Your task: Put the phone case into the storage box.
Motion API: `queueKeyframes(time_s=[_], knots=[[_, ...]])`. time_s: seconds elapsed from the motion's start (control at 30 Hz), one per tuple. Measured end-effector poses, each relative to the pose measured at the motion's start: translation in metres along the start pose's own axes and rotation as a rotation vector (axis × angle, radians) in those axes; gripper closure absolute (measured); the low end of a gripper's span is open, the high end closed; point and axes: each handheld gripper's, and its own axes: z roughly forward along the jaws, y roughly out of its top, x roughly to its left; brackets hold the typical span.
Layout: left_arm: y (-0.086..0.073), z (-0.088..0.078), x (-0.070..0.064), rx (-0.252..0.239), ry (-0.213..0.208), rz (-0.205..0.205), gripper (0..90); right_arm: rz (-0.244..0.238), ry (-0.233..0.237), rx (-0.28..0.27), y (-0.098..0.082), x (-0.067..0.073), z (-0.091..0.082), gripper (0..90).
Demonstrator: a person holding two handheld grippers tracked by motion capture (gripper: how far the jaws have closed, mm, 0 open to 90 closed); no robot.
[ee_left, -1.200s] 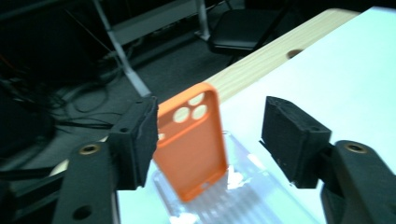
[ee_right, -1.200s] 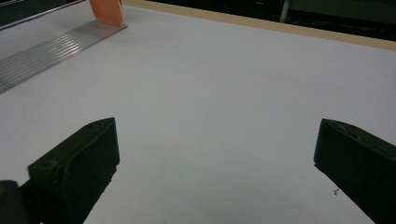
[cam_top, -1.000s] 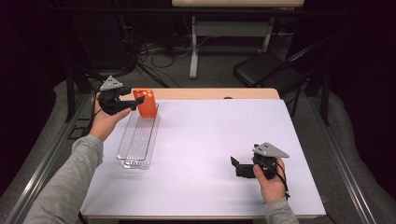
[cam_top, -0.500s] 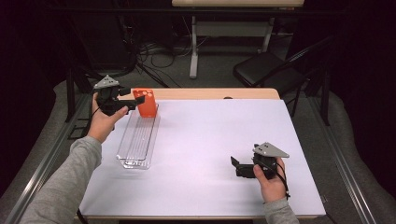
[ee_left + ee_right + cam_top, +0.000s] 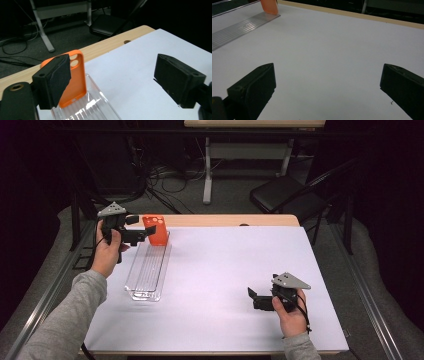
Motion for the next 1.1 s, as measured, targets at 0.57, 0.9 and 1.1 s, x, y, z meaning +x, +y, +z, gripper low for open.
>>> queueKeyframes(time_s=[0.57,0.9,1.1], knots=[[-0.007,-0.019,-0.031,0.012,-0.029,0.034,0.6,-0.048,0.024,-0.004,0.017,0.003,-0.016,0.0],[-0.024,-0.031,-0.045,-0.003,-0.054,0.033,0.7,-0.059,0.054,0.000,0.017,0.006,-0.016,0.0],[-0.031,-0.034,-0.054,-0.014,-0.063,0.037,0.6,-0.050,0.060,0.010,0.012,0.008,-0.013,0.0]])
